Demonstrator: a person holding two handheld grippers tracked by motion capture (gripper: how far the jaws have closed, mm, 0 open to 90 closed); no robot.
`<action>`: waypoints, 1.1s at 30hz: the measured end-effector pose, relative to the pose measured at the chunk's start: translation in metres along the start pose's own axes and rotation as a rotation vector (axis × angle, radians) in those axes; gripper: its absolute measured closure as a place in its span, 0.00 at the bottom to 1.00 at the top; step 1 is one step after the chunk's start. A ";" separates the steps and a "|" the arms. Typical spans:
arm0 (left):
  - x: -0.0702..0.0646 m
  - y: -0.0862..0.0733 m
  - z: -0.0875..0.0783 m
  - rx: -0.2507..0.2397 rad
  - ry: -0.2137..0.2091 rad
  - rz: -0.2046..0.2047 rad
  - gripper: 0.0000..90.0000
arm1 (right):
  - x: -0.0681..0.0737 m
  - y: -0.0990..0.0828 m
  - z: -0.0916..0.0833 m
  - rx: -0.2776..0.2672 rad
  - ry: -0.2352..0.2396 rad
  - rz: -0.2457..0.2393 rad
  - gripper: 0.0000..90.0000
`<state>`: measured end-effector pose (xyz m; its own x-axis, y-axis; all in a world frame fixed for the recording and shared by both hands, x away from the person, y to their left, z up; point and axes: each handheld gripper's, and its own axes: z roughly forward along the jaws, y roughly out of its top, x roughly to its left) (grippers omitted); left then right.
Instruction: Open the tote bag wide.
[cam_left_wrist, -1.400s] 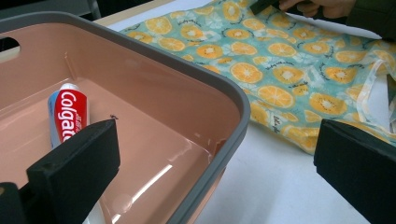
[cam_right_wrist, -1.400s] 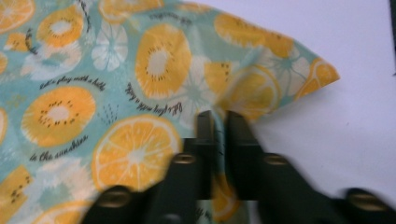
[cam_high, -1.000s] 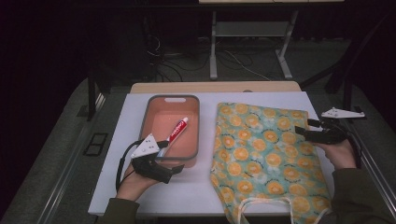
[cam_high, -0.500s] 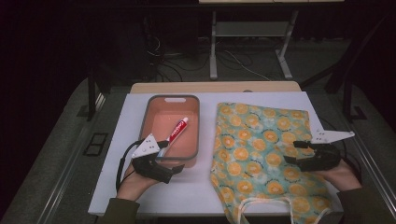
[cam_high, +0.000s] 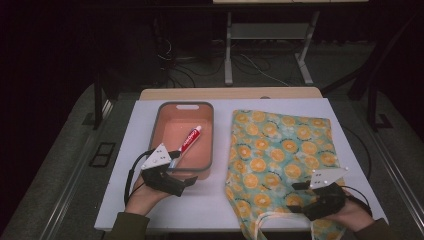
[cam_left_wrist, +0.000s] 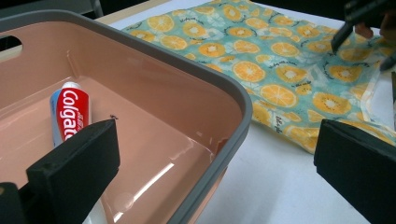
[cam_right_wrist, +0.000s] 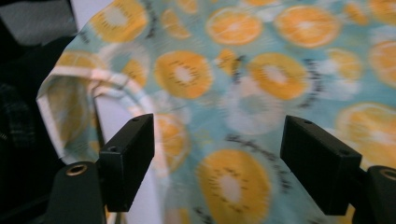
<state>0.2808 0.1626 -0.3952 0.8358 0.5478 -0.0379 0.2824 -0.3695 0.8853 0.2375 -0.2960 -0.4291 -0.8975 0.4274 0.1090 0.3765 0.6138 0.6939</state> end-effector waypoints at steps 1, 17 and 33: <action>0.000 0.000 0.000 0.000 0.000 0.000 0.00 | 0.003 0.000 0.004 0.016 0.017 -0.009 0.29; 0.000 0.000 0.000 0.003 0.004 0.001 0.00 | 0.012 -0.003 0.019 0.103 0.012 -0.144 0.81; 0.000 0.000 0.001 0.002 0.007 -0.001 0.00 | 0.003 0.011 0.026 0.049 -0.021 -0.081 1.00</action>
<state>0.2810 0.1618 -0.3950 0.8320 0.5537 -0.0356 0.2842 -0.3702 0.8844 0.2452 -0.2710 -0.4392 -0.9206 0.3884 0.0389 0.3143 0.6784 0.6641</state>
